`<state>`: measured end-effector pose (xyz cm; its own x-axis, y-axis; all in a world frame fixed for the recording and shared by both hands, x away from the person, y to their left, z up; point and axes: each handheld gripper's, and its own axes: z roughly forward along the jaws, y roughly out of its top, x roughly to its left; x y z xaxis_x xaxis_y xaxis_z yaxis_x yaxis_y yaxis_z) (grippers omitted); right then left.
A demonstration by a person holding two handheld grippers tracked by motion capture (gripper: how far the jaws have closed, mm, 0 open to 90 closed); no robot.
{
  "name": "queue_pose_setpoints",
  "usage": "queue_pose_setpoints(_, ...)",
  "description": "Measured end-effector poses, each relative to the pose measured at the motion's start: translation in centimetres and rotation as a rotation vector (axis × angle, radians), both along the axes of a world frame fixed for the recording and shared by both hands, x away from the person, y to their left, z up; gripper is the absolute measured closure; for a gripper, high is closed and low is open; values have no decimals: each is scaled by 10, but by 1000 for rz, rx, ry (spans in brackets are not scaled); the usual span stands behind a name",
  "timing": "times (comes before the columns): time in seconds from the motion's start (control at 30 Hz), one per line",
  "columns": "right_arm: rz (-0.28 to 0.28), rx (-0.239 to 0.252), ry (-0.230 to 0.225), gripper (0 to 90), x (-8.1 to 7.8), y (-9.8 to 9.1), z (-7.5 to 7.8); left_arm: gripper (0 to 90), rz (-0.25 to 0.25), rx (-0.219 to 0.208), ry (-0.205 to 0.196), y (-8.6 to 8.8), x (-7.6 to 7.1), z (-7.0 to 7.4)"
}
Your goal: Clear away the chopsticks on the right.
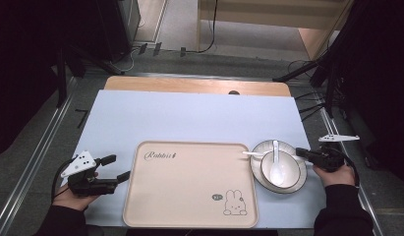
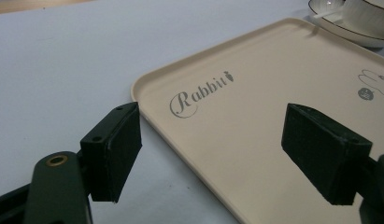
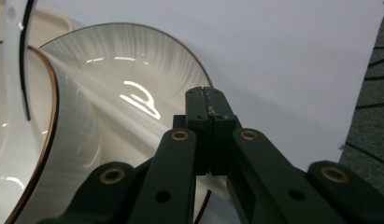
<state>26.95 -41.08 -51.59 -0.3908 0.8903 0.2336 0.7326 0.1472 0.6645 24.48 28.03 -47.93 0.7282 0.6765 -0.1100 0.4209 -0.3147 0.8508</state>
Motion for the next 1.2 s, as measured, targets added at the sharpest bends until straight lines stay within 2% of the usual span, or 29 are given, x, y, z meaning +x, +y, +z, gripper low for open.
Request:
queue_pose_setpoints(0.23, 38, 1, 36, 900, -17, 1, 0, 206, 0, -4, -1, -1, 0, 0)
queue_pose_setpoints(0.33, 54, -1, 38, 900, -26, 1, 0, 206, -1, -1, 0, -1, 0, 0)
queue_pose_setpoints(0.5, 76, 8, 50, 900, -32, 1, 0, 206, -5, -4, -3, -2, 1, 0)
queue_pose_setpoints(0.57, 84, -2, 48, 880, -33, 2, 0, 206, -5, -7, -3, -2, 1, 1)
queue_pose_setpoints(0.67, 72, 15, 20, 822, -35, 0, 4, 207, -4, -7, -4, -2, 1, 1)
queue_pose_setpoints(0.8, 43, 19, -51, 690, -39, -3, 14, 207, -3, -6, -4, -2, 1, 1)
queue_pose_setpoints(0.9, 42, 16, -62, 671, -40, -1, 17, 207, -4, -6, -4, -2, 1, 1)
queue_pose_setpoints(1.03, 74, -9, -34, 661, -37, 7, 13, 208, -5, -6, -4, -2, 1, 0)
queue_pose_setpoints(1.2, 94, -23, -3, 712, -34, 11, 8, 208, -5, -5, -3, -2, 1, 1)
